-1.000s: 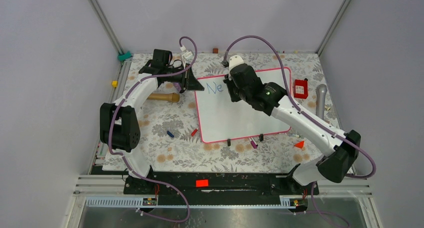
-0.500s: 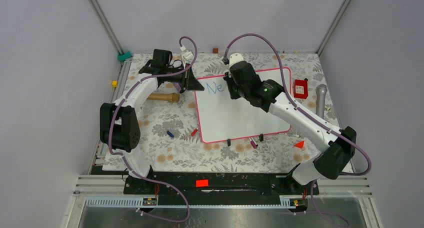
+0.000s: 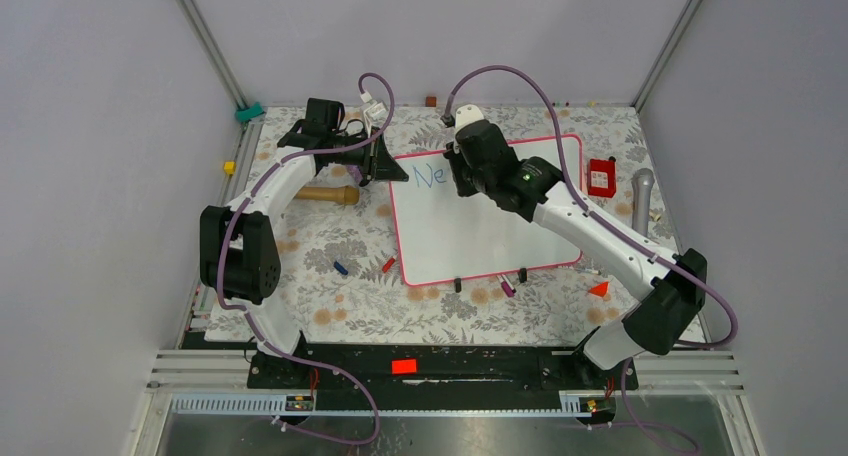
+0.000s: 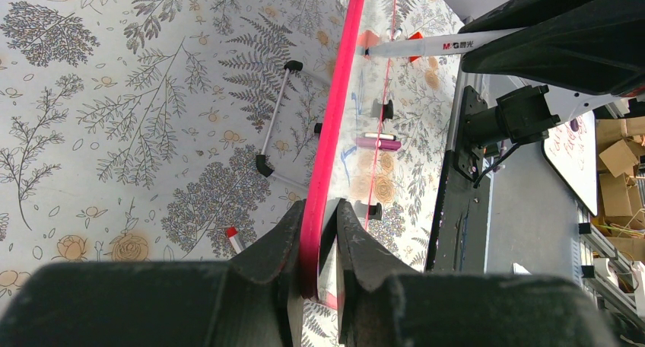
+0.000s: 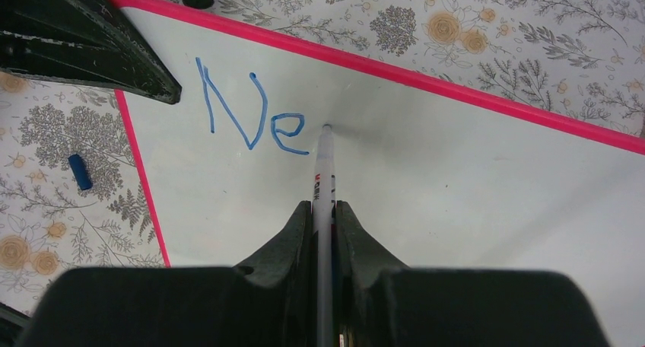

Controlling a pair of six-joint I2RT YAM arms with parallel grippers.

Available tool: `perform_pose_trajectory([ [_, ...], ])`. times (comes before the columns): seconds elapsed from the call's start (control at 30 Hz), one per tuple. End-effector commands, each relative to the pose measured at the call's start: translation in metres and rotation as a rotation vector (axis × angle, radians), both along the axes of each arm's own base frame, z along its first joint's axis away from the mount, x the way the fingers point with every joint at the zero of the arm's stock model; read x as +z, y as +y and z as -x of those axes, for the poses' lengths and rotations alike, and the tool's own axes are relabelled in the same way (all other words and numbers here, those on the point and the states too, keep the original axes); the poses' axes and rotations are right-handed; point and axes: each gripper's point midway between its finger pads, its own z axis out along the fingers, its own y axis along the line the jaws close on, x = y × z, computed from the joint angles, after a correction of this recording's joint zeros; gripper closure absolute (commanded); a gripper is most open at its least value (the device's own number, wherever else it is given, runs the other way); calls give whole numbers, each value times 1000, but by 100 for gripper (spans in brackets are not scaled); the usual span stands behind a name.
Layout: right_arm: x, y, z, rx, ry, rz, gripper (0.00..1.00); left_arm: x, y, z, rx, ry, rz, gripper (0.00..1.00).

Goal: Write a sentence on the whiteboard

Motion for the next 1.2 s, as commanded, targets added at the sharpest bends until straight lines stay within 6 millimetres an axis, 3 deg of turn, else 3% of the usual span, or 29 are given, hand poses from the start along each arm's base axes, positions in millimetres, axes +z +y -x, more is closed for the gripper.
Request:
perform_pose_trajectory([
  [0.0,10,-4,-5,-36,-25,-18,100,-40,13,-18,73,-116,-202,92],
  [0.43,-7,-21,9,-52,-2,9,100,-39,12,-18,68,-117,-197,92],
  [1.17,15,-11,-20,-81,-28,-38,100,-41,12,-18,68,-114,-200,92],
])
